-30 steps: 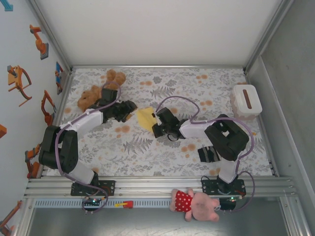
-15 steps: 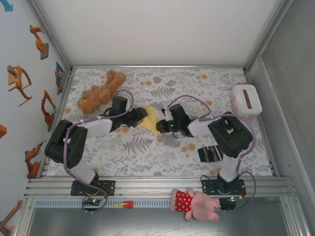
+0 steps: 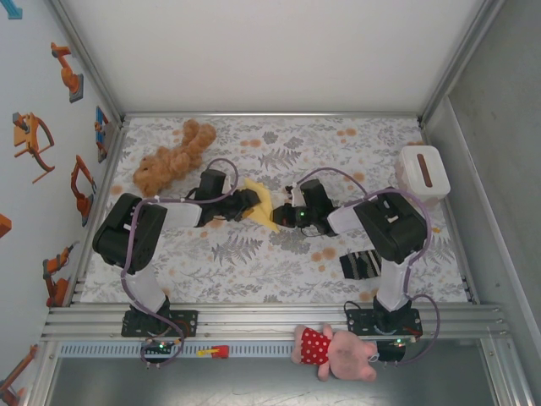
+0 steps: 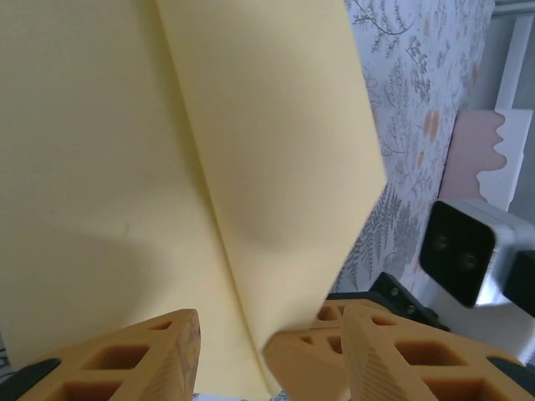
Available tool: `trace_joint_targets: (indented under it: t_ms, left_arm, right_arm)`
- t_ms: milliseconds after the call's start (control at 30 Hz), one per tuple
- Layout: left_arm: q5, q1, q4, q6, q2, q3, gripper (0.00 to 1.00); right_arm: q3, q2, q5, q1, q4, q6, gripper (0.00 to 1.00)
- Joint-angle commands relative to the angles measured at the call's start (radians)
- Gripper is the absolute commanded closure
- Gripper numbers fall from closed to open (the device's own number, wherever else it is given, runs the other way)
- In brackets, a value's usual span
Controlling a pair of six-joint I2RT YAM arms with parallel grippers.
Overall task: Fold a paper plane with a square sheet of paper (pick it up from the middle)
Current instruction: Fourth fold the wing at the center of the table.
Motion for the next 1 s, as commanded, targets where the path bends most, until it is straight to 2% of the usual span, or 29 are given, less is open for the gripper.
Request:
trace_joint_targets:
  t_ms: [0, 300, 700, 967]
  left_arm:
    - [0.021, -0.006, -0.020, 0.035, 0.013, 0.038, 0.52]
    - [-0.025, -0.012, -0.119, 0.069, 0.015, 0.070, 0.52]
    - [-0.027, -0.017, -0.170, 0.080, 0.060, 0.118, 0.52]
    - [-0.123, -0.020, -0.402, 0.097, 0.104, 0.202, 0.52]
  right_arm:
    - [-0.006, 0.016, -0.055, 0.000, 0.052, 0.031, 1.00]
    - [0.009, 0.049, -0.085, -0.001, 0.046, 0.036, 1.00]
    - [0.028, 0.060, -0.081, 0.000, 0.003, 0.036, 1.00]
    - [0.032, 0.065, -0.081, -0.003, -0.009, 0.038, 1.00]
